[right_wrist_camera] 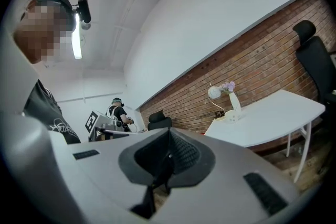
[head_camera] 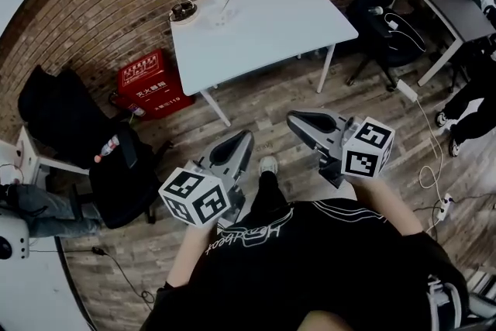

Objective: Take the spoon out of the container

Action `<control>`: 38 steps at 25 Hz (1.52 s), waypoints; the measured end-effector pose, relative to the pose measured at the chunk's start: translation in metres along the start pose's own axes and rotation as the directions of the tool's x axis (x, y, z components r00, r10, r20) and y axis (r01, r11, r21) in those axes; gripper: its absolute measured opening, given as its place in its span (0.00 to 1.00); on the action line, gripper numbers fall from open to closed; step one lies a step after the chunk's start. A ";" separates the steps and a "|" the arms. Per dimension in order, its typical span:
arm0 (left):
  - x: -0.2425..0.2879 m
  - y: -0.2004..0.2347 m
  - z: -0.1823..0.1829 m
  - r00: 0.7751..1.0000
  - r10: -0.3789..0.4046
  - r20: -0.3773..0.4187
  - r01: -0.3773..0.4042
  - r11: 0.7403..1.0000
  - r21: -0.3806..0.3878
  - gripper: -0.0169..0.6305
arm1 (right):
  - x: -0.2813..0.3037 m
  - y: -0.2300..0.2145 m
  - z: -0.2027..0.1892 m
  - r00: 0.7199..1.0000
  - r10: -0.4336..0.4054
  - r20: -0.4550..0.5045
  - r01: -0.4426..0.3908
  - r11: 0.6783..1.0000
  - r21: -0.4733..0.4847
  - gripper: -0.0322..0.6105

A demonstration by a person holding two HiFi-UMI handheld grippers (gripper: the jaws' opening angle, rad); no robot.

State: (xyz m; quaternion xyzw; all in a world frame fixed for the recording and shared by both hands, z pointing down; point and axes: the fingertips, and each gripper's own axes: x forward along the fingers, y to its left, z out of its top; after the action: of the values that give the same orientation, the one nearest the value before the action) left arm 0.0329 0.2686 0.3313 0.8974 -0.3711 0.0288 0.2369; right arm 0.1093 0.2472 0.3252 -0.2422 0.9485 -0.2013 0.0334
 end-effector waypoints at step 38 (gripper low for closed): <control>0.196 0.363 0.184 0.996 0.085 -0.014 -0.086 0.993 -0.087 0.04 | 0.295 -0.328 0.112 0.997 -0.057 -0.045 0.061 0.994 0.088 0.05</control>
State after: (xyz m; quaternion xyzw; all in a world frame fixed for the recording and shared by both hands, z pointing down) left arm -0.0949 -0.1637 0.3595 0.8693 -0.4088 0.0274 0.2763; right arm 0.0137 -0.1964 0.3638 -0.2639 0.9315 -0.2495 0.0180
